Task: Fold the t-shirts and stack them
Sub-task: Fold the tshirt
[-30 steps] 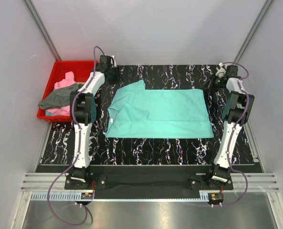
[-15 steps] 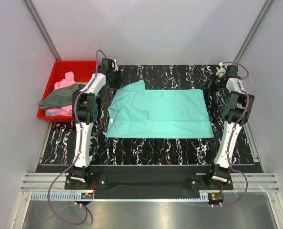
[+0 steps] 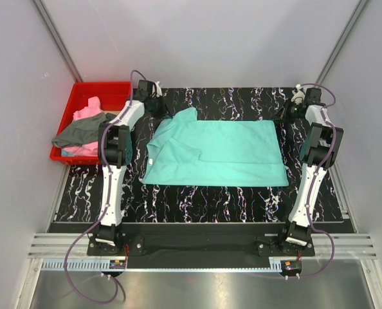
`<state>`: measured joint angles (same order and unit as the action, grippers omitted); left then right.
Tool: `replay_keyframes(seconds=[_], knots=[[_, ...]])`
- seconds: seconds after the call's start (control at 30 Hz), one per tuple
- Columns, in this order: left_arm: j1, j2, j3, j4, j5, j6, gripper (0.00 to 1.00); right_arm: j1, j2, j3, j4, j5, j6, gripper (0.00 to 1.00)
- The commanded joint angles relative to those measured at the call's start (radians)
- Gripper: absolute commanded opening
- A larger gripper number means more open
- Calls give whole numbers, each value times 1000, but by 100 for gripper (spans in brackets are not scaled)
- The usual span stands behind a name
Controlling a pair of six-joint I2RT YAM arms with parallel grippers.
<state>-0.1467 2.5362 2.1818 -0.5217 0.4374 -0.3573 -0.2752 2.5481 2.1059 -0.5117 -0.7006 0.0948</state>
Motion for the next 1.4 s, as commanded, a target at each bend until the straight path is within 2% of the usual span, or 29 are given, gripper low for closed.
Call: replay_keyframes(seconds=[0.0,0.13,0.47,0.7,0.77,0.8,0.9,1.17,1.37], knots=[[-1,-89,-4,91,58,-51,0,-1,-86,0,48,-14,-1,0],[2,-143,-23,120,26,-65,0,-1,-118,-20,87,-14,-7,0],[4,-292,-175,147,-52,-31,0,-1,-320,-317,318,61,-21,0],[4,-358,-269,160,-71,-17,0,-1,-388,-434,377,113,-1,0],[4,-366,-287,161,-74,-16,0,-1,-343,-372,287,66,6,0],[6,-360,-281,161,-71,-14,0,1,-315,-322,229,46,-1,13],[10,-320,-248,147,-46,-22,0,1,-223,-207,122,-3,-12,31],[10,-263,-197,154,-40,-19,0,1,-46,6,-46,-28,-35,39],[10,-231,-154,152,-42,-25,0,1,14,63,-80,-66,-29,40]])
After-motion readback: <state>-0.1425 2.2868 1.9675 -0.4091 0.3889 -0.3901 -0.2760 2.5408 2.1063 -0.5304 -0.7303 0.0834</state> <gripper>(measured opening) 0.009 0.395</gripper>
